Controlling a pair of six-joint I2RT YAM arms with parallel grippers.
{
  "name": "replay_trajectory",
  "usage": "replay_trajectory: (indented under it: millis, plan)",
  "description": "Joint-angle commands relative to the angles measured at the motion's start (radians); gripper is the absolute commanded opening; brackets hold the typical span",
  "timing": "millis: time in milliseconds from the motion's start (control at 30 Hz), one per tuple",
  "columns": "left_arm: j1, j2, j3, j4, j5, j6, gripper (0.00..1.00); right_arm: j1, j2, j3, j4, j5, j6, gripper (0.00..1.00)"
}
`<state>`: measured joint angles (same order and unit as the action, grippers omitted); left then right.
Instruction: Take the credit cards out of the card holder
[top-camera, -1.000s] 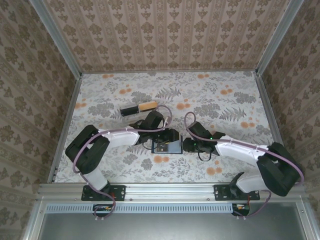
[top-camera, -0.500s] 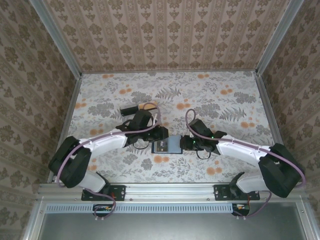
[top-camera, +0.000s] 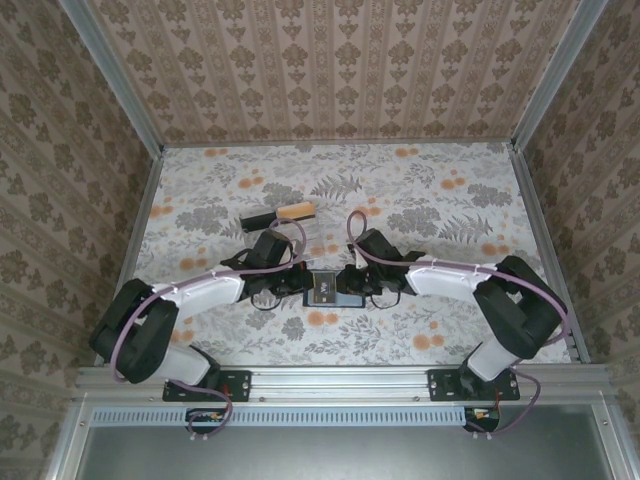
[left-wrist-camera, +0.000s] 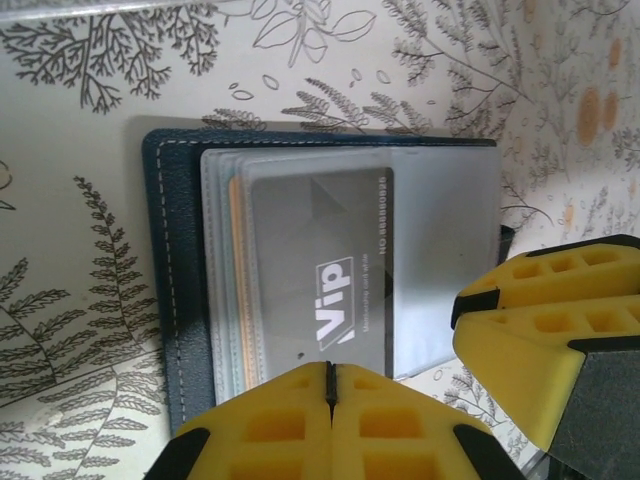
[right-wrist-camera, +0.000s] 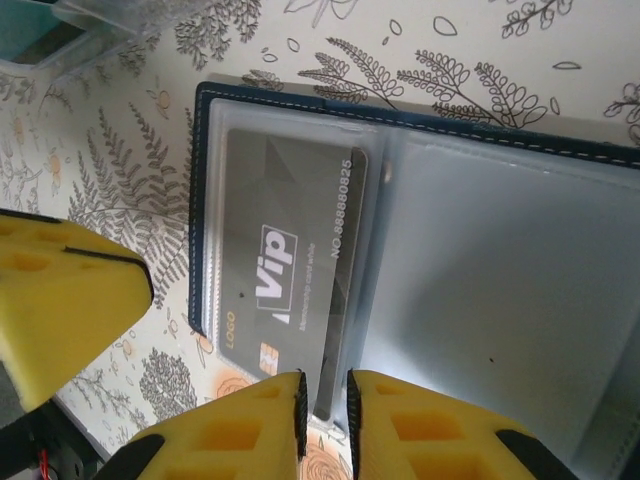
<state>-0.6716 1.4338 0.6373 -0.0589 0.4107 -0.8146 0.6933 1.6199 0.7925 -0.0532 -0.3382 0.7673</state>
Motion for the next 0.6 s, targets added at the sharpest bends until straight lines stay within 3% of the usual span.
replay_trajectory:
  millis: [0,567]
  plan:
    - [0.004,0.03,-0.013,0.014,0.005,0.018,0.0,0.005,0.04,0.028,0.036,-0.045,0.043,0.21]
    - [0.0,0.105,-0.041,0.044,0.006,-0.001,0.0,0.005,0.109,0.051,0.036,-0.049,0.061,0.21]
